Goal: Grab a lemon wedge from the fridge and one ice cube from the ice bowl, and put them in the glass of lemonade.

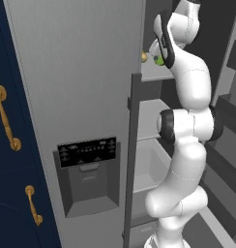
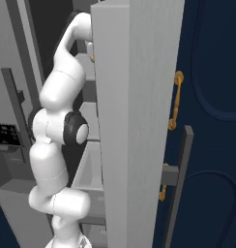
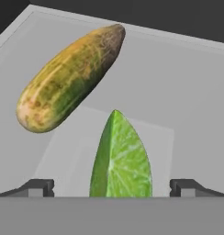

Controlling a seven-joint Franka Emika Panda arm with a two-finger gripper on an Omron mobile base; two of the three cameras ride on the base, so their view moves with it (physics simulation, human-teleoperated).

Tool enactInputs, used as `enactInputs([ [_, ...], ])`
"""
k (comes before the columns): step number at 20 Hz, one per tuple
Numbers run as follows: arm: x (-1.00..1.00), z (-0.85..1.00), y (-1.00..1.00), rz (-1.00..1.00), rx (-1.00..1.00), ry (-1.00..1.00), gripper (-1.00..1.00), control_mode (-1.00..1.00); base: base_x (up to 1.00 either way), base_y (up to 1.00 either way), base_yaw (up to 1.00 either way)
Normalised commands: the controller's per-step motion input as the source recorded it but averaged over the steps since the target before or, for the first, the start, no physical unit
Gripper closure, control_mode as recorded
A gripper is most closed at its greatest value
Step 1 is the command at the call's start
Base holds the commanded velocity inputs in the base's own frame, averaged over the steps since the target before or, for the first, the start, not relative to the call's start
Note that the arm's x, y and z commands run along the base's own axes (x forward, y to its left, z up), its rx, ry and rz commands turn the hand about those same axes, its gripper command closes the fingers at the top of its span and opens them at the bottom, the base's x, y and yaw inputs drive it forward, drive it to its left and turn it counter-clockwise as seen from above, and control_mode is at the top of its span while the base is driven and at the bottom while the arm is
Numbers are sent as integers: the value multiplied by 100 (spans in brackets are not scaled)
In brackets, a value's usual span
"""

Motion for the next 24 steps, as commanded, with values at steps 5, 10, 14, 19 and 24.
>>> enactInputs([
  [5,-7,-21,12,1,0,-16,-100,-100,0,0,0],
  [10,-9,-33,0,0,0,-19,-100,-100,0,0,0],
  [14,2,-52,0,0,0,-10,-100,-100,0,0,0],
  [19,18,-8,0,0,0,-1,-100,-100,0,0,0],
  [24,47,16,0,0,0,1,-100,-100,0,0,0],
])
